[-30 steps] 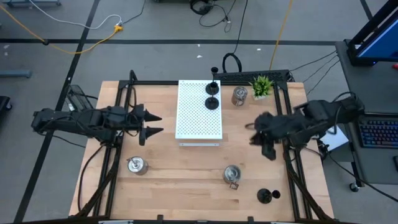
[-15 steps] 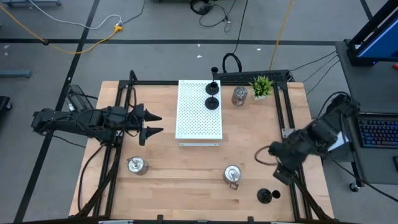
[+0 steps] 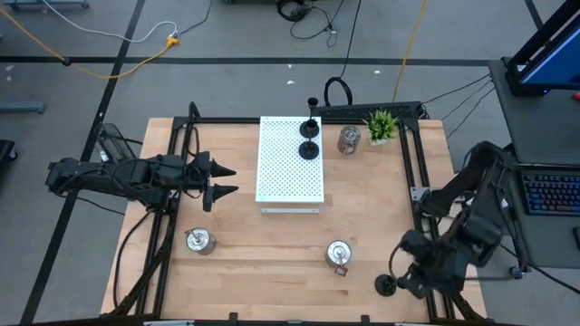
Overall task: Pick & Place candle stick holders
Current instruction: Put the black candle holder on the shelf aligned with the other black candle holder
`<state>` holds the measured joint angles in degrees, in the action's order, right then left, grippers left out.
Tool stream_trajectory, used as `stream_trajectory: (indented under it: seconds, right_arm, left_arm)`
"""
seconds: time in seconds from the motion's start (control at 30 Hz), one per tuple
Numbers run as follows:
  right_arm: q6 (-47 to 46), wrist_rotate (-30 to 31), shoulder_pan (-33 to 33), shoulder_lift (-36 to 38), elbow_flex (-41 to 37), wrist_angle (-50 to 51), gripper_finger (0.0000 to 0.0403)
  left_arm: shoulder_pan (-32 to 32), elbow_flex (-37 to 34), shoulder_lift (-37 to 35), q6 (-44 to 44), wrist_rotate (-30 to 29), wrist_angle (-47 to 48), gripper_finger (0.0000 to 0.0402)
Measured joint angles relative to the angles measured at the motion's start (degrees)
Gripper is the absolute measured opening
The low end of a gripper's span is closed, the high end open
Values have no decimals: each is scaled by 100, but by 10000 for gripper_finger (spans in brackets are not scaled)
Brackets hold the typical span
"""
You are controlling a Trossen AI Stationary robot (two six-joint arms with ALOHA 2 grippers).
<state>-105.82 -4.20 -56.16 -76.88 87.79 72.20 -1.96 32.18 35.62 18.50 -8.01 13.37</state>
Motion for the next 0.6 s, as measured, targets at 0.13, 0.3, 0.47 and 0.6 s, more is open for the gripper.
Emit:
stream_trajectory:
  seconds: [0.13, 0.3, 0.47, 0.6]
  right_arm:
    - [0, 7, -67, -245, 0, -2, 73]
    - [26, 336, -83, -394, 0, -4, 73]
    - [26, 413, -121, -510, 0, 50, 73]
    - [7, 417, -162, -570, 0, 211, 73]
  left_arm:
    - [0, 0, 0, 9, 0, 0, 269]
    - [0, 0, 0, 33, -2, 0, 269]
    - [0, 0, 0, 73, 0, 0, 269]
    - [0, 0, 0, 74, 7, 2, 269]
